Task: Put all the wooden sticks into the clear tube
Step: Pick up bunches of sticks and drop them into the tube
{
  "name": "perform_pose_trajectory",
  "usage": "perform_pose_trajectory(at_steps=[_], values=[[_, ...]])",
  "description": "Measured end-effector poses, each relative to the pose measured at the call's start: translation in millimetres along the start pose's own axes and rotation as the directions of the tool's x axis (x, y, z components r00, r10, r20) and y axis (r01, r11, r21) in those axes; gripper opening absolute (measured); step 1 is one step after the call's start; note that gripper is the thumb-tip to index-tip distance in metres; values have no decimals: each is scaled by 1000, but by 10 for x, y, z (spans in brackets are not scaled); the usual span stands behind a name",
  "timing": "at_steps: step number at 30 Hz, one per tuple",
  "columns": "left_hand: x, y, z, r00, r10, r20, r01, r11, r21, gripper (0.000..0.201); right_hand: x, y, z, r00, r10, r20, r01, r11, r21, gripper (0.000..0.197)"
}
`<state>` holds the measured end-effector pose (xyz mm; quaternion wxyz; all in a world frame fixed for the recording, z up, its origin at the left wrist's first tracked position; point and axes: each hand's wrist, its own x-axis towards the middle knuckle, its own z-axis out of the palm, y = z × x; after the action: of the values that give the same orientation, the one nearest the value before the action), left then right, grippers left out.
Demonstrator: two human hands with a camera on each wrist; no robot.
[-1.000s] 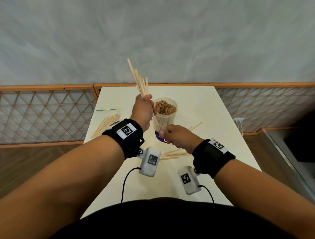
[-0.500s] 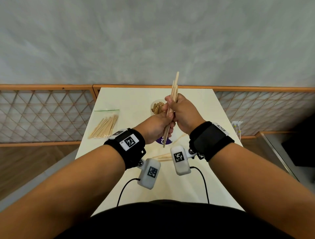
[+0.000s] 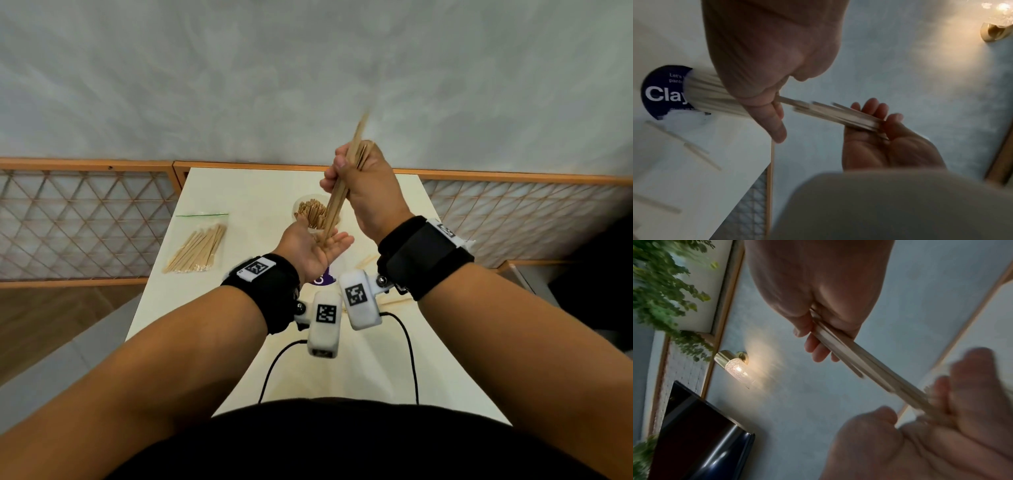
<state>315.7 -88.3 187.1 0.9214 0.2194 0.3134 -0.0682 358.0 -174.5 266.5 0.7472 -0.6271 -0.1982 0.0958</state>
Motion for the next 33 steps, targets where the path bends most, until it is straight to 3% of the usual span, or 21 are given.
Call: perform_pose_trajectory(at_steps=[5, 10, 12, 15, 19, 23, 24, 26, 29, 31, 33], values=[[-14, -33, 10, 997, 30, -74, -25, 998, 65, 27, -53, 128, -106, 999, 47, 16, -47, 999, -8, 19], [-98, -66, 40, 998, 1, -61, 8, 990, 141, 27, -75, 158, -116, 995, -1, 102, 25, 973, -229, 15], [-111, -49, 40, 998, -1, -61, 12, 985, 174, 28, -68, 179, -142, 991, -16, 130, 68, 911, -407, 16], [-152, -64, 23, 999, -9, -39, 21, 949, 316, 36, -33, 175, -238, 983, 12, 184, 114, 745, -657, 11], [-182, -79, -91, 993, 35, 116, -103, 748, 656, 53, 78, 73, -409, 984, 53, 168, 100, 617, -781, 10], [-248, -54, -132, 932, 75, 355, -355, 389, 850, 27, 142, 25, -479, 983, 143, 114, -12, 668, -744, 13], [-259, -51, -111, 923, 73, 377, -377, 356, 855, 21, 141, 21, -468, 980, 156, 122, -16, 675, -737, 14], [-269, -39, -75, 920, 58, 387, -378, 394, 838, 17, 141, 6, -441, 970, 185, 156, -18, 697, -717, 17], [-253, 20, -86, 919, -4, 395, -339, 504, 794, 20, 179, -114, -500, 929, 288, 232, -102, 802, -588, 15], [-238, 70, -117, 918, -47, 395, -303, 559, 771, 31, 208, -234, -602, 871, 385, 306, -196, 841, -504, 11], [-234, 99, -113, 926, -73, 370, -263, 579, 772, 44, 225, -315, -676, 850, 409, 332, -204, 836, -509, 8]])
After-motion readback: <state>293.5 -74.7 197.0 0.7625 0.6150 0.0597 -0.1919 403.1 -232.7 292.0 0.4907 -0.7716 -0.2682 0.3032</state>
